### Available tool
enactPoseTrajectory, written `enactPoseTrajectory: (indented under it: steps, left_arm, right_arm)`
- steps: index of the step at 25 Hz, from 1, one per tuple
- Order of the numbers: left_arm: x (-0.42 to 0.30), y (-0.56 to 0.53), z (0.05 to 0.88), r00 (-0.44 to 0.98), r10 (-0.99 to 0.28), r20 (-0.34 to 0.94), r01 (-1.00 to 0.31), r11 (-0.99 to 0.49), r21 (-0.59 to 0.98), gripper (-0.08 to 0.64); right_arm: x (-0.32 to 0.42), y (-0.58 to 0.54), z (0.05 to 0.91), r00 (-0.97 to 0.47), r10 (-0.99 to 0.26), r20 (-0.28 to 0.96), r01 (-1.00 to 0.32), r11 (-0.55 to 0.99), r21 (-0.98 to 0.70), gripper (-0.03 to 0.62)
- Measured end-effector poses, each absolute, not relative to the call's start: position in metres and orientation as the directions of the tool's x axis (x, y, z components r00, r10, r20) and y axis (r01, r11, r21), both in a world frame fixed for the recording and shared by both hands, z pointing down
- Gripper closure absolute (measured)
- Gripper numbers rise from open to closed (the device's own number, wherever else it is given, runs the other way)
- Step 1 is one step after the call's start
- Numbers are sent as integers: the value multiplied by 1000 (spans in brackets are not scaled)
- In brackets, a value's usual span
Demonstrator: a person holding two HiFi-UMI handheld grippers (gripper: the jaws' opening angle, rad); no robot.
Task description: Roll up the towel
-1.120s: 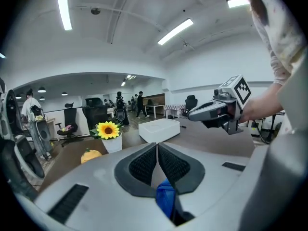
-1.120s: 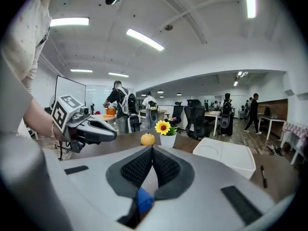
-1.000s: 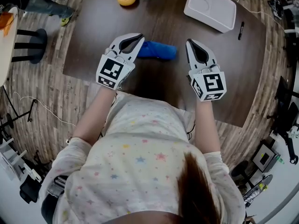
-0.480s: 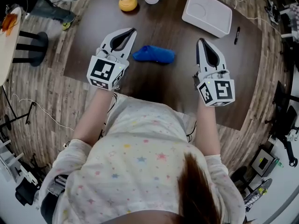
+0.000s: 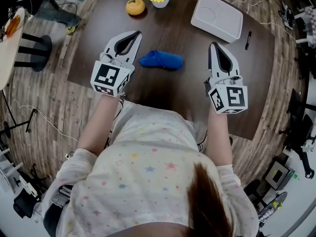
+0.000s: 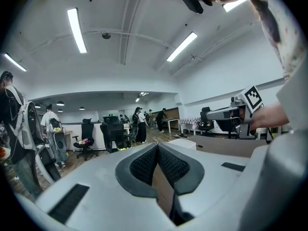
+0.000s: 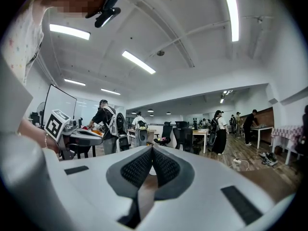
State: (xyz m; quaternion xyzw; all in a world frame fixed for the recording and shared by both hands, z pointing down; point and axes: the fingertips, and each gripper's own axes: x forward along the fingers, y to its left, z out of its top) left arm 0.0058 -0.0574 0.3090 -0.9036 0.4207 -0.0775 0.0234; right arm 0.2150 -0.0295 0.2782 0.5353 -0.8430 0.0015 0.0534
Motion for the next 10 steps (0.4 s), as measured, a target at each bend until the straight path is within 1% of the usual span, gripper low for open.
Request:
enactPoseTrajectory:
  steps: [10]
  left_arm:
    - [6, -56, 302, 621, -776, 112, -767, -631, -115, 546]
  right_arm:
    - [226, -27, 270, -403, -913, 71, -912, 407, 48, 591]
